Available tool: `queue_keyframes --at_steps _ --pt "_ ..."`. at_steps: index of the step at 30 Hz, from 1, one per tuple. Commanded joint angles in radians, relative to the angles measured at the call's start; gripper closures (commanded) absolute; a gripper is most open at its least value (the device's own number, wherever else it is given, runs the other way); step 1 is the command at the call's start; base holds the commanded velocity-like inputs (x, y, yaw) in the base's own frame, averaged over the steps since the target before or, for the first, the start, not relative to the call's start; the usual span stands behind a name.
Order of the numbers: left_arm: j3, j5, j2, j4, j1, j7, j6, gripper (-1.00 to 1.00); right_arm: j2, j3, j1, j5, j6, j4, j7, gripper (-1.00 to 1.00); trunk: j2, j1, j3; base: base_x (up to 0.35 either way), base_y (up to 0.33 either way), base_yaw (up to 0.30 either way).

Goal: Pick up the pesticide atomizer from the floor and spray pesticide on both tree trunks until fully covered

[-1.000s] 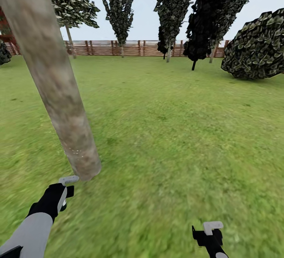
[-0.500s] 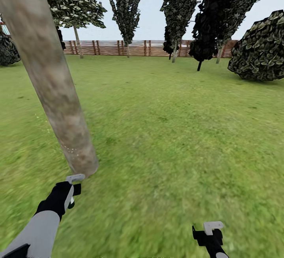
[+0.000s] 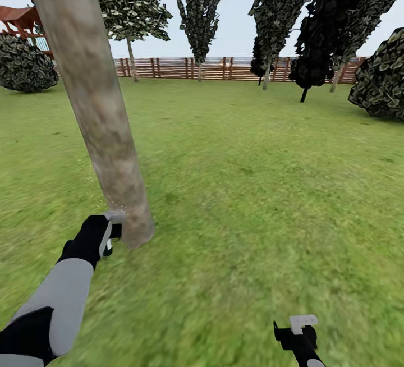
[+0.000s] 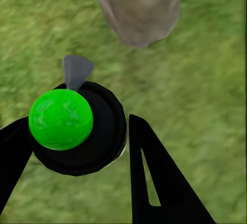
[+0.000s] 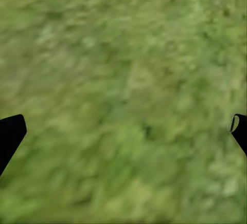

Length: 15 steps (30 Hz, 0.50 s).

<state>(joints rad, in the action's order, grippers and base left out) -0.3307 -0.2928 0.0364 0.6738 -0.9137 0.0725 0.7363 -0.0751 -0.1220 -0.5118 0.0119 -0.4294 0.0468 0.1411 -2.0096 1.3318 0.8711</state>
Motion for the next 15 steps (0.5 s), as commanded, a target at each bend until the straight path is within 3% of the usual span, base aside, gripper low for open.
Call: queue_keyframes --at_steps 1,5,8,10,13,15 --pt "0.005 0.003 0.000 -0.003 -0.011 0.004 0.005 1.00 0.000 -0.008 -0.001 0.001 -0.002 -0.001 0.006 -1.00 0.000 0.000 0.001 0.000 0.000 0.000" --pt "0.009 0.002 0.016 -0.001 -0.032 -0.001 0.010 1.00 -0.001 -0.008 -0.001 0.002 -0.002 -0.001 0.006 -1.00 0.000 0.000 0.001 0.000 0.000 0.000" --pt "0.010 0.002 0.064 0.004 -0.049 -0.018 0.054 1.00 -0.001 -0.008 -0.001 0.002 -0.002 -0.001 0.006 -1.00 0.000 0.000 0.001 0.000 0.000 0.000" --pt "0.011 0.002 0.079 0.005 -0.051 -0.052 0.069 1.00 -0.001 -0.008 -0.001 0.002 -0.002 -0.001 0.006 -1.00 0.000 0.000 0.001 0.000 0.000 0.000" --pt "0.014 0.001 0.062 0.002 -0.051 -0.081 0.073 1.00 -0.001 -0.008 -0.001 0.002 -0.002 -0.001 0.006 -1.00 0.000 0.000 0.001 0.000 0.000 0.000" --pt "0.029 0.001 0.033 0.002 -0.051 -0.085 0.073 1.00 -0.001 -0.008 -0.001 0.002 -0.002 -0.001 0.006 -1.00 0.000 0.000 0.001 0.000 0.000 0.000"
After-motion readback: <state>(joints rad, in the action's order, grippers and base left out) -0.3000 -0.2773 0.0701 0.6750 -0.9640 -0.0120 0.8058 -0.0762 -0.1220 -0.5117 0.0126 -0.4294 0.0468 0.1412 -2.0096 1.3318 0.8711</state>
